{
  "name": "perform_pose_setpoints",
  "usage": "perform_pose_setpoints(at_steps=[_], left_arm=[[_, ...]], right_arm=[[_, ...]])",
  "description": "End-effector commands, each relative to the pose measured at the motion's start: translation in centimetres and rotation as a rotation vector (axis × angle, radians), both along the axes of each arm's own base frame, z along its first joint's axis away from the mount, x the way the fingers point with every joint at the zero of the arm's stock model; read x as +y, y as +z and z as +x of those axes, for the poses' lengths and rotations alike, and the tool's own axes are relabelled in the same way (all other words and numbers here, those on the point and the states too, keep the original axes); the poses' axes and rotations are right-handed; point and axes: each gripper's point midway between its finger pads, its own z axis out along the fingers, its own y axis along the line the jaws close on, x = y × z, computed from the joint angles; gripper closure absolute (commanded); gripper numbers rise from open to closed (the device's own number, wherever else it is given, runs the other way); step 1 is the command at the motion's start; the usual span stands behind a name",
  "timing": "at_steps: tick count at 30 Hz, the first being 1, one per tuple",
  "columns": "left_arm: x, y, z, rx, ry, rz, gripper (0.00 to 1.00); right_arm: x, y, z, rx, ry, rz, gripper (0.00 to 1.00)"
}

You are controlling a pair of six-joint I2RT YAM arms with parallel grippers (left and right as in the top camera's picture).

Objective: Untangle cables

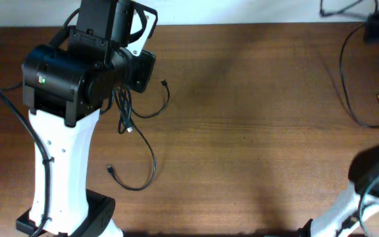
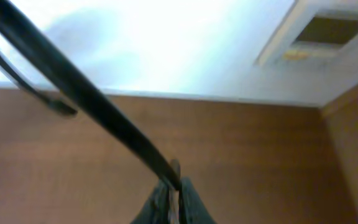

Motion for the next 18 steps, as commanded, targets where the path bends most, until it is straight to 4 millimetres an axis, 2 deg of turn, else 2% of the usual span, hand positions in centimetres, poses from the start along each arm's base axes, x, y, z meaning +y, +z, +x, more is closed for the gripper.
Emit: perform_pose_setpoints(at_steps=[1,4,8,9,12,18], left_arm=[[0.3,1.2,-0.6,-0.034,0.014,-0.033,1.0],[0.3,1.2,-0.5,-0.035,0.021,-0.037,1.0],[0.4,1.1,-0.6,-0.026,0.021,-0.032,1.0],[0.4,1.1,-0.6,-0.026,0.021,-0.032,1.0],[0.4,1.0,-0.6,-0.025,0.021,-0.032,1.0],[0.4,1.0,-0.6,-0.025,0.021,-0.032,1.0]], right_arm=[[-2.0,2.7,1.9,-0.051,-0.062,-0.013,0.96],[-2.8,-0.2,3.3,-0.023,-0.097,0.091,0.96],[-2.6,-6.8,4.6,0.061,-0.086,0.336,0.96],[-2.3,-9.1,4.7,0.105,-0.077,0.369,0.96],[-3.3,-13.7,3.8,0.228,-0.144,0.339,0.96],[-6.8,-17.5,1.1,0.344,-0.227,0.304,0.96]])
